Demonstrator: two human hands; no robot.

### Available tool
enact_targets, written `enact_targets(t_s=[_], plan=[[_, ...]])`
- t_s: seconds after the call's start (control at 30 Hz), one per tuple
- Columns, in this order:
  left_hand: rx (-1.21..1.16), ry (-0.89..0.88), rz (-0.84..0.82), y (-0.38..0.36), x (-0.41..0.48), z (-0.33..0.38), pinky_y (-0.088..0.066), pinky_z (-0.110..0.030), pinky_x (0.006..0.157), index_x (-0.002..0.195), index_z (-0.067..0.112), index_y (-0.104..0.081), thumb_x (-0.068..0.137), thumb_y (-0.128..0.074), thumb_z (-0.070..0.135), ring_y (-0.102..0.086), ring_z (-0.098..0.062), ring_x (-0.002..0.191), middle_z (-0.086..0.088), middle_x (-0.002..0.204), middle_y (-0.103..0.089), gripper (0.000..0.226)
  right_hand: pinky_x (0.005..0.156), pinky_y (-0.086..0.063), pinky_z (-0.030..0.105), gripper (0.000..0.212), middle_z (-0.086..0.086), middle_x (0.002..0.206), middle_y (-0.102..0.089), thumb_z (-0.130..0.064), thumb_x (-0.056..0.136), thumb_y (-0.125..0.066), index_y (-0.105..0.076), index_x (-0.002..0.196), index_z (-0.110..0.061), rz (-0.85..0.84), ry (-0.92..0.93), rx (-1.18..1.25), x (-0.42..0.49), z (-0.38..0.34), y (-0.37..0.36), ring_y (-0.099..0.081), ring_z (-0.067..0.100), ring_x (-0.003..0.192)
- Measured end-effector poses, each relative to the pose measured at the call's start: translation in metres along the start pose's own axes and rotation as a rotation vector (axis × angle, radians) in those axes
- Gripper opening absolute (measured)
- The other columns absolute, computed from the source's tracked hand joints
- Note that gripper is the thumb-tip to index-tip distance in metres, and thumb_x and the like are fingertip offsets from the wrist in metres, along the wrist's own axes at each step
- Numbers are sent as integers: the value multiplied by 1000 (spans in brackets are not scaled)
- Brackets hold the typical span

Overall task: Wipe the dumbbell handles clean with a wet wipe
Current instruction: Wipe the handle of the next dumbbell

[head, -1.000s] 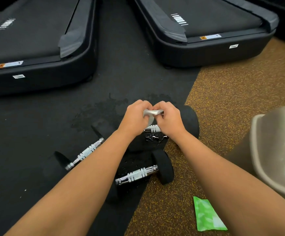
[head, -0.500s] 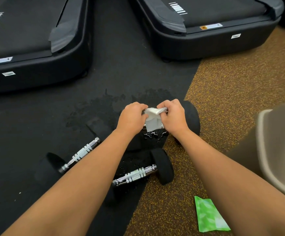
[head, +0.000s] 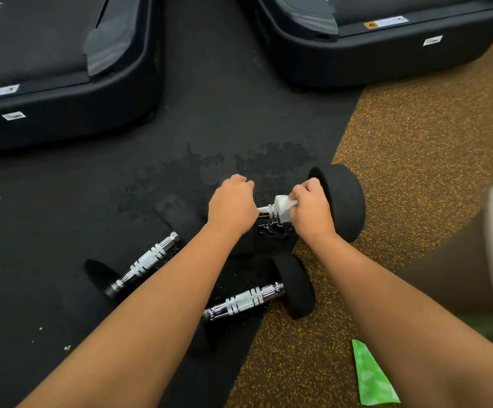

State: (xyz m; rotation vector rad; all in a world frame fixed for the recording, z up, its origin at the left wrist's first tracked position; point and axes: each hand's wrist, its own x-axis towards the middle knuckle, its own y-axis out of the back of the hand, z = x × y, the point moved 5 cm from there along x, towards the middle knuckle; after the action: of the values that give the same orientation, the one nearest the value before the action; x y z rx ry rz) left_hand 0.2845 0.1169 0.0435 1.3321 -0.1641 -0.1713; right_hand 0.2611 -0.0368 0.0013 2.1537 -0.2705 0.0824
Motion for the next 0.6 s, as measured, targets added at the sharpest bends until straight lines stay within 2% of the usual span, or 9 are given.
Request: enact_targets(t_s=[0.07,0.13,0.23,0.3,0.37,0.43,0.53,0.6], plan=[[-33,2,12,-4,-2,-2,-50,-38,88,121,7,-61,89,-50,8,-52,-25,114,-4,131,-50,33,71,-46,36,15,13,107,-51,3,77,-59,-59,91,-2,-42,49,-103,-1,-1,-6,-47,29,99],[-49,-21,36,-7,-4,-3,-48,-37,90,123,6,-59,90,-49,9,-51,-26,114,-4,132,-48,34,71,-44,36,17,11,109,-53,0,78,-60,-58,95,-5,-111,58,-172,-3,-1,-13,-45,28,102],[-45,-87,96,-10,-6,-3,-40,-38,103,119,3,-57,88,-50,7,-54,-29,105,-9,125,-51,31,71,-43,36,19,10,107,-56,-4,80,-60,-56,99,-6,-169,61,-200,-9,-2,-23,-47,27,102],[10,-149,150,-12,-7,-2,-42,-41,100,115,-1,-58,84,-54,6,-57,-29,100,-12,116,-56,31,74,-45,38,18,13,99,-59,-4,77,-63,-58,94,-3,-129,105,-190,-14,-6,-26,-51,30,97],[38,-186,181,-14,-8,-1,-47,-46,95,115,-4,-58,81,-54,7,-57,-31,103,-14,110,-59,35,85,-48,42,18,17,90,-62,1,70,-67,-60,86,1,-102,190,-209,-16,-11,-31,-57,37,94],[66,-194,159,-16,-9,-1,-44,-48,100,123,-4,-53,86,-45,12,-52,-33,118,-14,118,-57,42,96,-45,46,19,19,95,-63,4,70,-67,-62,88,2,-163,267,-229,-18,-17,-39,-56,39,102],[114,-153,67,-23,-10,-6,-21,-43,117,144,2,-33,96,-35,19,-25,-27,143,-10,148,-36,51,96,-46,48,28,18,113,-61,2,71,-67,-63,98,2,-263,364,-230,-19,-25,-49,-53,37,110],[106,-142,66,-24,-10,-8,-13,-41,119,148,5,-27,99,-34,20,-16,-25,146,-7,154,-28,52,93,-47,47,31,17,116,-60,1,71,-66,-64,102,1,-290,424,-250,-21,-26,-50,-53,36,108]])
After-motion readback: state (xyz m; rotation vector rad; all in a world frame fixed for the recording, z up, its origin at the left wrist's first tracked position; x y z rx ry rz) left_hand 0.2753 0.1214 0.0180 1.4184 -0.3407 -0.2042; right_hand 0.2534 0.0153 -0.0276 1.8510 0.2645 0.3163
